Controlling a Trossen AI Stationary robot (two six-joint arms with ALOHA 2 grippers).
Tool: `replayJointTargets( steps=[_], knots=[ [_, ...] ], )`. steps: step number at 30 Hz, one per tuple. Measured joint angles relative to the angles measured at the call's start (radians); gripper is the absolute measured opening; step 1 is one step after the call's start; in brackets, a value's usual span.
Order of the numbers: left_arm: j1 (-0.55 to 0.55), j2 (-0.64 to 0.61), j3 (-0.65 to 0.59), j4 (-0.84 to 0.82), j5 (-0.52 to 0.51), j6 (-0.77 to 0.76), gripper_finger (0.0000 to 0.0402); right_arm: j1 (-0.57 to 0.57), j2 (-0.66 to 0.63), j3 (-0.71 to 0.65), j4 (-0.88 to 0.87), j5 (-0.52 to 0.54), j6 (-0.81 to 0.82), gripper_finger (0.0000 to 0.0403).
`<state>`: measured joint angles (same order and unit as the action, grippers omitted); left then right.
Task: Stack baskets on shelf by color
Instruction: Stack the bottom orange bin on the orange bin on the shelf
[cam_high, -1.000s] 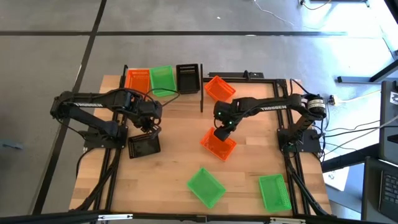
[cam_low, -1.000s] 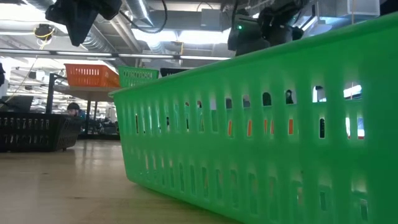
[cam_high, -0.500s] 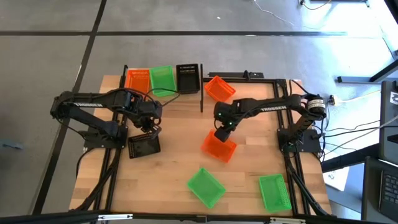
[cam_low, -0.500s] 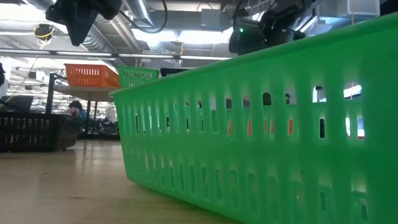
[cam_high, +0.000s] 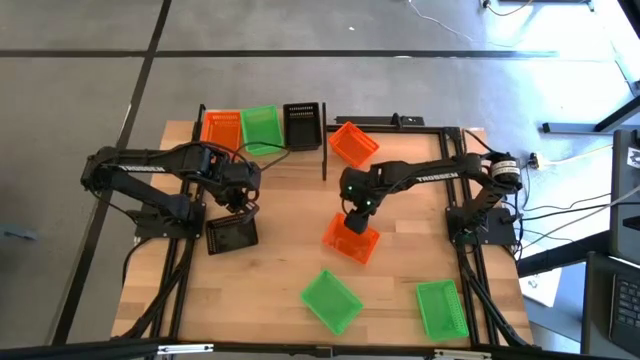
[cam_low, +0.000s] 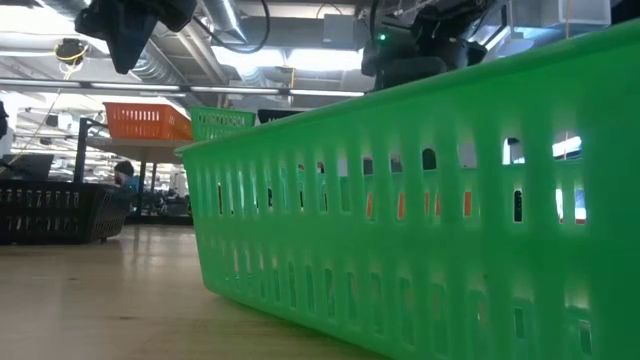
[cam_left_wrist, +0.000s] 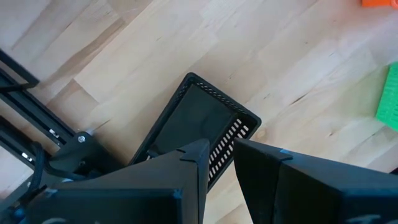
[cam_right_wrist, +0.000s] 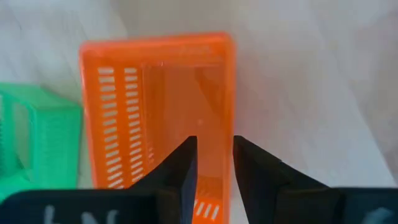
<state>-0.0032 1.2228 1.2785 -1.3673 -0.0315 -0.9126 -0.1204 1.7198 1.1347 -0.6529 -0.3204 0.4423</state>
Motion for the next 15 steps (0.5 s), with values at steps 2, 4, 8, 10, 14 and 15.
replayJointTargets(
  steps=[2, 4, 8, 10, 14, 15],
  knots=[
    [0.000, 0.000, 0.000, -0.001, 0.000, 0.004, 0.0066, 0.011, 0.020, 0.000, -0.002, -0.012, -0.019, 0.0100],
    [0.000, 0.000, 0.001, 0.000, 0.000, 0.005, 0.0066, 0.018, 0.038, 0.000, -0.002, -0.011, -0.029, 0.0100],
    [0.000, 0.000, 0.001, 0.000, 0.000, 0.005, 0.0066, 0.018, 0.075, 0.000, -0.002, -0.010, -0.029, 0.0100],
    [0.000, 0.000, 0.001, 0.000, 0.000, 0.005, 0.0066, 0.018, 0.084, 0.000, 0.003, -0.012, -0.030, 0.0100],
    [0.000, 0.000, 0.001, 0.000, 0.000, 0.005, 0.0066, 0.017, 0.089, 0.000, 0.034, -0.013, -0.057, 0.0100],
    [0.000, 0.000, 0.001, 0.000, 0.000, 0.005, 0.0066, 0.016, 0.091, 0.000, 0.049, -0.010, -0.059, 0.0099]
  ],
)
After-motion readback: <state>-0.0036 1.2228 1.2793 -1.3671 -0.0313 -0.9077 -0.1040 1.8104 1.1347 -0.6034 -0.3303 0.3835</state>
